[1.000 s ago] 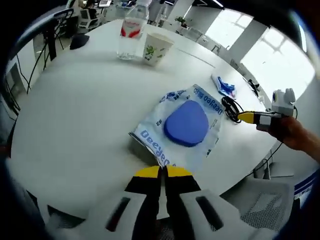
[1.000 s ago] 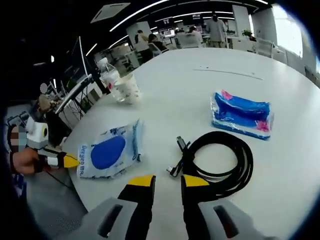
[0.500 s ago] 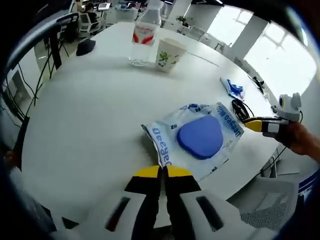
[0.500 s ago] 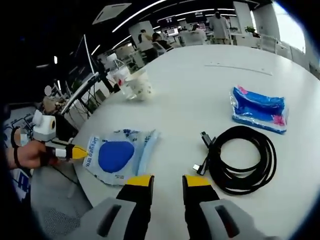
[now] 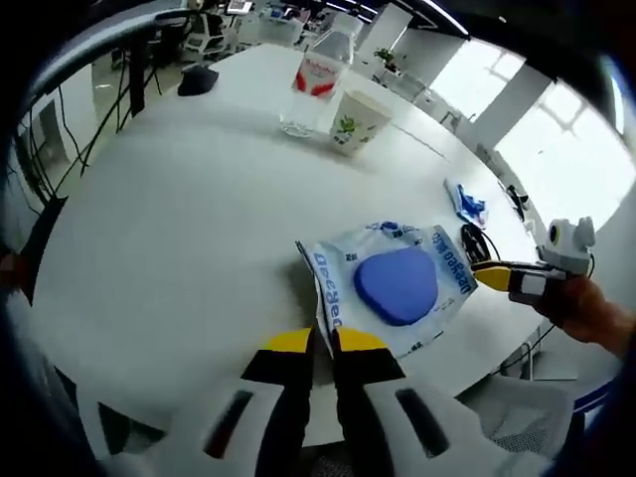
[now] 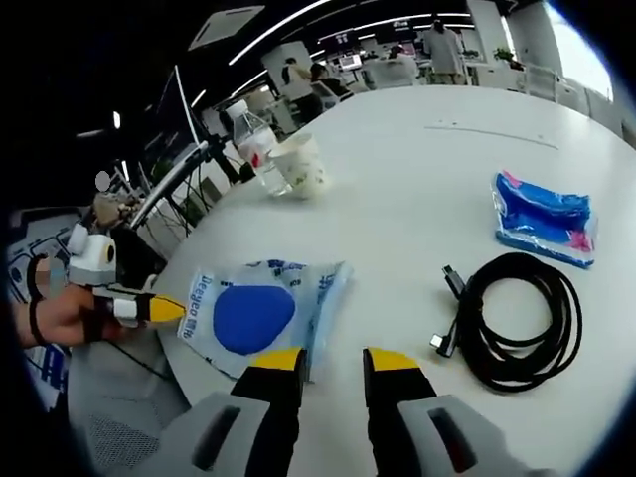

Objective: Arrange the tabletop items into an orderly group along one side of the table until the central work area is clear of visible clutter.

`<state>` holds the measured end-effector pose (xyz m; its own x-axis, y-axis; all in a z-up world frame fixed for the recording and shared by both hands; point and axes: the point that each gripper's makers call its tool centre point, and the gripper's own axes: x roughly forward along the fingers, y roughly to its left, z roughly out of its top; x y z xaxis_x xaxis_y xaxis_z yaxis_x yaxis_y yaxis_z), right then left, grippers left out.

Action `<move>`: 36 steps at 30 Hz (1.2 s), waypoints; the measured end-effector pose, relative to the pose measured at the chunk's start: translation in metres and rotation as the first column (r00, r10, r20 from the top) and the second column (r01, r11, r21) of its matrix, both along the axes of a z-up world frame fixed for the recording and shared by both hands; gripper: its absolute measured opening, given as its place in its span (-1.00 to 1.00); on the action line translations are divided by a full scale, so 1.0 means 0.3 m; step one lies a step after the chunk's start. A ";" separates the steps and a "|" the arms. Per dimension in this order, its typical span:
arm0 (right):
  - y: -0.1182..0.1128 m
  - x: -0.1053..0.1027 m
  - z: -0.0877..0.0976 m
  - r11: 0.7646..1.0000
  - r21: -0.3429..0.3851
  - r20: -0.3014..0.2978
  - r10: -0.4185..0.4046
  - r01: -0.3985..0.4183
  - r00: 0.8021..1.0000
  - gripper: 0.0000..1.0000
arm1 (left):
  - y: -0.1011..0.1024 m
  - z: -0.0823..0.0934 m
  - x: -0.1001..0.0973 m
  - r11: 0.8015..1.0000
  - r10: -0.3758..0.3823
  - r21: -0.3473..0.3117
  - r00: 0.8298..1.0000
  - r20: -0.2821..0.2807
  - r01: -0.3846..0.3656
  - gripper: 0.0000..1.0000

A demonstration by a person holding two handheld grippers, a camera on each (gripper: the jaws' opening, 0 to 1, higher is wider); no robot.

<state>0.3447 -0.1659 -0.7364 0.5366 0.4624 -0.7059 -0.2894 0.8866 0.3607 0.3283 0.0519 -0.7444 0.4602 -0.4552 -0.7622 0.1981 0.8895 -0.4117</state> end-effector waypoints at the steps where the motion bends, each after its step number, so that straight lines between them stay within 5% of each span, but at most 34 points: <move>1: 0.007 -0.001 0.000 1.000 0.001 -0.002 0.005 -0.005 1.000 -0.56 | 0.000 0.001 -0.002 1.000 0.009 -0.007 1.000 -0.003 -0.009 -0.91; 20: 0.107 0.005 -0.032 0.999 0.029 -0.048 0.034 -0.032 0.998 -0.62 | -0.018 -0.023 -0.035 1.000 -0.006 -0.028 0.999 -0.031 0.005 -0.88; 29: 0.096 -0.008 -0.039 0.999 0.022 -0.053 0.025 -0.024 0.998 -0.94 | -0.012 -0.033 -0.056 0.999 0.006 -0.037 0.999 -0.051 -0.008 -0.98; 36: 0.086 -0.013 -0.026 0.999 0.048 -0.051 0.007 -0.004 0.999 -0.98 | -0.030 -0.020 -0.060 0.999 -0.004 -0.040 0.999 -0.048 0.002 -1.00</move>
<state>0.3407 -0.1402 -0.7441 0.4976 0.4988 -0.7096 -0.2743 0.8666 0.4168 0.3102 0.0429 -0.7503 0.4220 -0.4870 -0.7647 0.1801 0.8717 -0.4557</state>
